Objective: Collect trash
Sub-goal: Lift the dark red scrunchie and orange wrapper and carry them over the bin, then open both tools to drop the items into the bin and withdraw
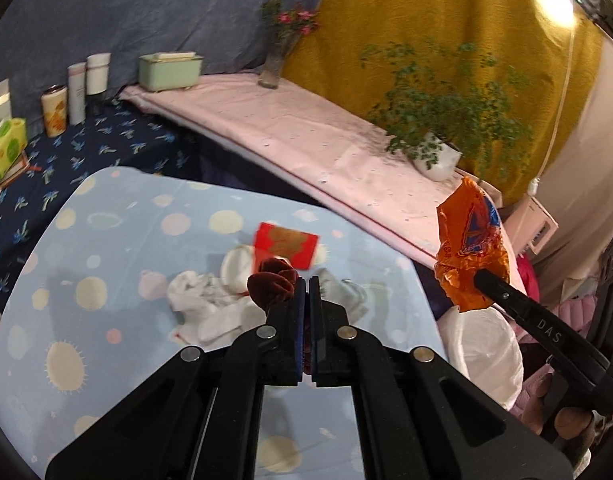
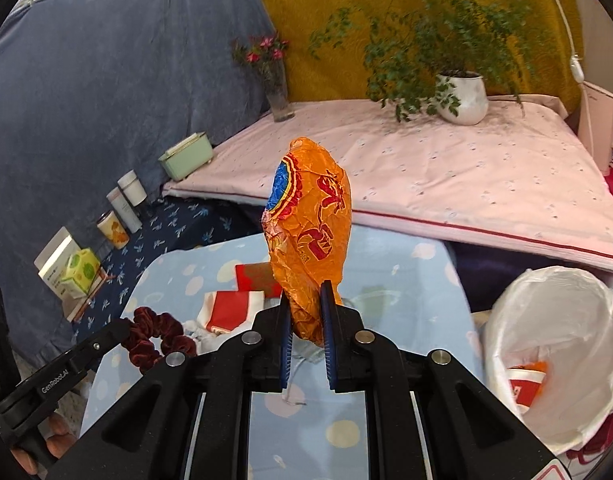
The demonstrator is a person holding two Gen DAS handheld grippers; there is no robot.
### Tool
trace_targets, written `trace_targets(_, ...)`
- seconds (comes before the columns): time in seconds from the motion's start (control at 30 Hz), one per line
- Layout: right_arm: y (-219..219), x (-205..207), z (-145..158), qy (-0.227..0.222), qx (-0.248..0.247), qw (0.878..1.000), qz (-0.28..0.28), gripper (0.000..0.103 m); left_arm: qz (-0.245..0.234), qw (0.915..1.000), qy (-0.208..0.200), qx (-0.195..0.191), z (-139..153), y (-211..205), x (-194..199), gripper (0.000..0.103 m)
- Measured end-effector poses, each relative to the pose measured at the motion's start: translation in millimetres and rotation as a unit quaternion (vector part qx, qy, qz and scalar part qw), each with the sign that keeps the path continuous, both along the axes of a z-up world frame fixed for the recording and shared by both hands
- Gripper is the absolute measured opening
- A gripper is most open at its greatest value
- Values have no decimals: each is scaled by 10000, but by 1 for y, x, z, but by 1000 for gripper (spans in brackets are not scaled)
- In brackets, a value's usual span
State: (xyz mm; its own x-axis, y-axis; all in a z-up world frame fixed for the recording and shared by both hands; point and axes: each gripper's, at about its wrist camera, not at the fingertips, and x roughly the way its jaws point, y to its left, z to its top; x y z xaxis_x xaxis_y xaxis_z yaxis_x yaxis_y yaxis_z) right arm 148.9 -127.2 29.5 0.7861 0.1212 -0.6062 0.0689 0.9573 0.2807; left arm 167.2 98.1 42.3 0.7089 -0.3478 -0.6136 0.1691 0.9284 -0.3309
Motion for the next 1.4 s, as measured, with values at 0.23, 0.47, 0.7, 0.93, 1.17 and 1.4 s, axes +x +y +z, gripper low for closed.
trace_targets(0.23, -44, -27, 0, -87, 71, 9991, -404, 12, -443, 9990, -114, 18, 11, -44, -10, 1)
trace_targets(0.47, -89, -51, -6, -75, 198, 9962, -843, 12, -1071, 9941, -146, 46, 17, -106, -15, 1)
trace_targets(0.7, -134, -71, -25, 99, 327, 9912, -1281, 12, -1764, 9840, -203, 113, 23, -181, -22, 1)
trace_targets(0.93, -172, -93, -46, 268, 440, 9850, -1647, 12, -2316, 9726, -135, 117, 21, -239, -27, 1)
trace_targets(1.17, -197, -105, -55, 335, 489, 9804, -1878, 13, -2662, 9639, 7, -6, 16, -281, -26, 1)
trace_targets(1.4, -208, -111, -59, 348, 478, 9760, -2094, 32, -2607, 9654, -83, 52, 14, -299, -29, 51)
